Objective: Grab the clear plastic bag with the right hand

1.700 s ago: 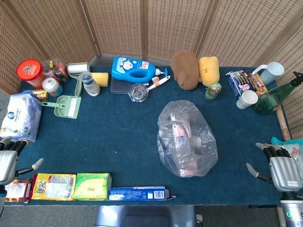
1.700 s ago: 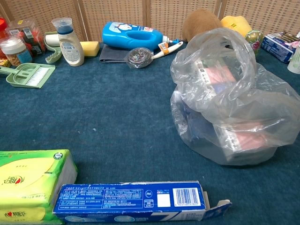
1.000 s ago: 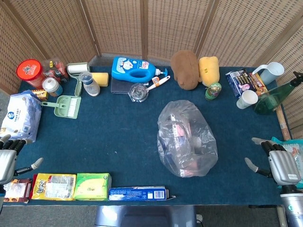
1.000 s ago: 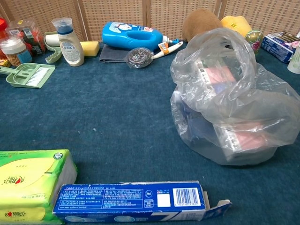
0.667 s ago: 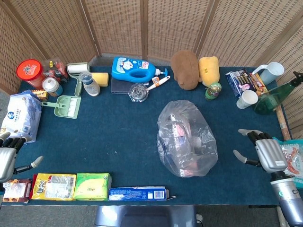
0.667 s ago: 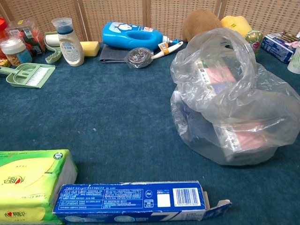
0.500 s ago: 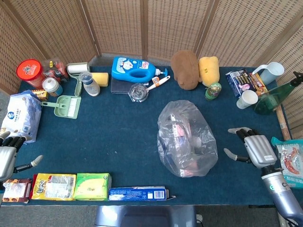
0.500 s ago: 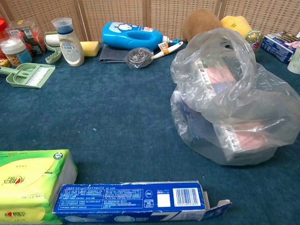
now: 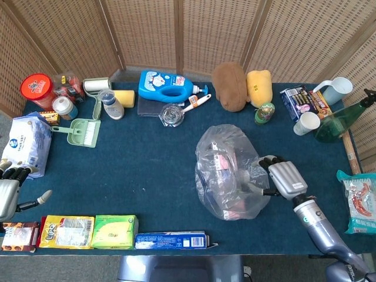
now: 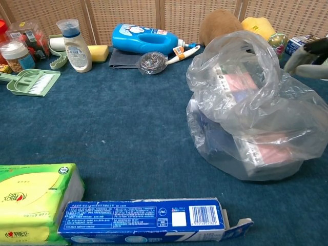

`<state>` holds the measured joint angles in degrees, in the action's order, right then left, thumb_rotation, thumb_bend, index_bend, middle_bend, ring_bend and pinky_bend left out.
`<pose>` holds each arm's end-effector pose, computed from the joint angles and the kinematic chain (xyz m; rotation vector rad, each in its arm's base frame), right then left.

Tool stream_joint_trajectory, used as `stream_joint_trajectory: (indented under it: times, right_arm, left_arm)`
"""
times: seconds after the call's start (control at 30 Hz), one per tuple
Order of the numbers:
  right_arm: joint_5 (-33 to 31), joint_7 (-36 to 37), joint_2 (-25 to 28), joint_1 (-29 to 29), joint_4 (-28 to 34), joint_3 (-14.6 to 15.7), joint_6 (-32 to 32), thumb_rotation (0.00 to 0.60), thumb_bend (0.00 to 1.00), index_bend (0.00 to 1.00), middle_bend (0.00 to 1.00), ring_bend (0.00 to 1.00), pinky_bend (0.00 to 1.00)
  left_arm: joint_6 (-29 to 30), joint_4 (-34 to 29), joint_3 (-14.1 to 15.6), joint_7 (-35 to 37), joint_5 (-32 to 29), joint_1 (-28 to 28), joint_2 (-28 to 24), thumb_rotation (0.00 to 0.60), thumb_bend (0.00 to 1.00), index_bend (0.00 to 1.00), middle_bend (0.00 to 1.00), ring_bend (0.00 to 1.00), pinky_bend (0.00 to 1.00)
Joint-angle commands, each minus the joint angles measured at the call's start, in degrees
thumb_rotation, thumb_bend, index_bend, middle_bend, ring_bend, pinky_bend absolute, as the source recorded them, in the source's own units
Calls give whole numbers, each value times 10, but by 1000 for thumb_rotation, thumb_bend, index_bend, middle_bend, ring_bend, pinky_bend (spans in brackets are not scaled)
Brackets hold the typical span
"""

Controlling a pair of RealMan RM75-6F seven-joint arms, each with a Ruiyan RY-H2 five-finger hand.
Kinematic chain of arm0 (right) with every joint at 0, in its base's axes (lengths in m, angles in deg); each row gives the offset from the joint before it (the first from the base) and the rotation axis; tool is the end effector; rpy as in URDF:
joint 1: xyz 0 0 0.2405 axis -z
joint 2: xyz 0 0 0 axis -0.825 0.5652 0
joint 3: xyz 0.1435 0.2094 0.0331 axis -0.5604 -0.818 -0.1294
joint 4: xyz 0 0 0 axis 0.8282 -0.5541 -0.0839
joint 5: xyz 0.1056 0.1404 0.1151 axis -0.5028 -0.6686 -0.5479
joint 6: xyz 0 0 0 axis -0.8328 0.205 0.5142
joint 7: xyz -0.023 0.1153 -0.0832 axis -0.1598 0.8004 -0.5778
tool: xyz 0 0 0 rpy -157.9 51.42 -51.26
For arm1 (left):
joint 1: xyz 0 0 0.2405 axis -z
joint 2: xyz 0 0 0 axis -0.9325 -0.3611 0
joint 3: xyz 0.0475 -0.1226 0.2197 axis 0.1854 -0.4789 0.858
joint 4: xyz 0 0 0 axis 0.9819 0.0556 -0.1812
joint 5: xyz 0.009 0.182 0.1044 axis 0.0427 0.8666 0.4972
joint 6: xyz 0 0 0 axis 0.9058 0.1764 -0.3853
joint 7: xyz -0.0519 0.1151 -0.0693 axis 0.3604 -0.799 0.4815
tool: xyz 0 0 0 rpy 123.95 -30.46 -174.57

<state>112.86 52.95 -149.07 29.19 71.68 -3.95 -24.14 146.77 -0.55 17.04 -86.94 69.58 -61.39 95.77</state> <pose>-0.2175 -0.2898 0.0924 1.7884 -1.0158 0.9579 -0.3174 0.1990 0.1587 -1.4332 -0.7993 -0.7985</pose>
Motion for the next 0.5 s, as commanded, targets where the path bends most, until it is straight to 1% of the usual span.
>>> stream_joint_trajectory:
  times: [0.03, 0.23, 0.37, 0.5]
  right_arm:
    - [-16, -2, -9, -17, 16, -5, -21, 102, 319, 293, 293, 230, 214]
    - [-58, 15, -16, -42, 44, -19, -54, 101, 315, 297, 295, 231, 217]
    - [-88, 33, -15, -61, 62, -31, -79, 94, 314, 301, 302, 234, 220]
    - [-116, 42, -13, -79, 82, -42, -96, 98, 313, 303, 307, 236, 222]
  left_arm:
    - [-2, 7, 0, 7, -2, 1, 2, 0, 156, 294, 357, 319, 146]
    - [-6, 22, 0, 21, -6, 1, 6, 0, 155, 294, 357, 319, 146]
    - [-9, 33, 1, 31, -9, 1, 10, 0, 155, 295, 356, 319, 146]
    - [-13, 46, 1, 43, -11, 2, 15, 0, 156, 295, 356, 319, 146]
